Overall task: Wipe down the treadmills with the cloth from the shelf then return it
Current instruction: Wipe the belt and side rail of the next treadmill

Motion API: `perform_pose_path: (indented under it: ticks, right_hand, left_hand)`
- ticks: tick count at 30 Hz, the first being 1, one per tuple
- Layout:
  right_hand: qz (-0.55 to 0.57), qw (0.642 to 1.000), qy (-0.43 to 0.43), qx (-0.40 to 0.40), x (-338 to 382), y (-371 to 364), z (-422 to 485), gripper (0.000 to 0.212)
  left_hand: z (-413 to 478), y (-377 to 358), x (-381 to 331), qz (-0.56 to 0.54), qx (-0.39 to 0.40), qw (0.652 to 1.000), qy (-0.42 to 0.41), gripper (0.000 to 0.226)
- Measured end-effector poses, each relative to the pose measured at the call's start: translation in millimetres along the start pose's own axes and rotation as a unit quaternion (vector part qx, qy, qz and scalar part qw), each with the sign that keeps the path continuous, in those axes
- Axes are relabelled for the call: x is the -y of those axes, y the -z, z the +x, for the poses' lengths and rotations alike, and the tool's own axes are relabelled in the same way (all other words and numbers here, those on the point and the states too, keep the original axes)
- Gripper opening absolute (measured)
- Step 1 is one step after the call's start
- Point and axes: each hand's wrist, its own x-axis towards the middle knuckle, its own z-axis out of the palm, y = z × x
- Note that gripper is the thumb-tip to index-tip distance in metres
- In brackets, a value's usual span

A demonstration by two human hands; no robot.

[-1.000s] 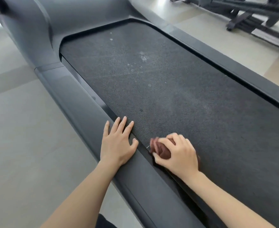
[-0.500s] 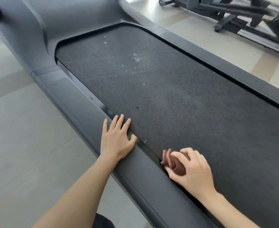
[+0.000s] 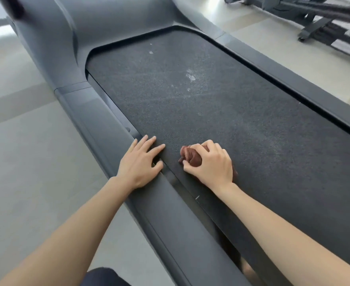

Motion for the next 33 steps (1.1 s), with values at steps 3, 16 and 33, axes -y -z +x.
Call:
perform_pose_path:
  ticks: [3, 16, 33]
  right_hand:
    - [-0.010, 1.000, 0.009, 0.000, 0, -16, 41, 0.038]
    - [-0.023, 0.999, -0.023, -0.029, -11, -71, 234, 0.046]
    - [0.090, 0.983, 0.157, -0.013, -13, 10, -42, 0.030]
  left_hand:
    - [26, 5, 21, 0.008, -0.013, 1.000, 0.014, 0.056]
    - [65, -7, 28, 0.013, -0.043, 0.999, 0.009, 0.058]
    - [65, -2, 23, 0.014, -0.033, 0.999, 0.016, 0.059]
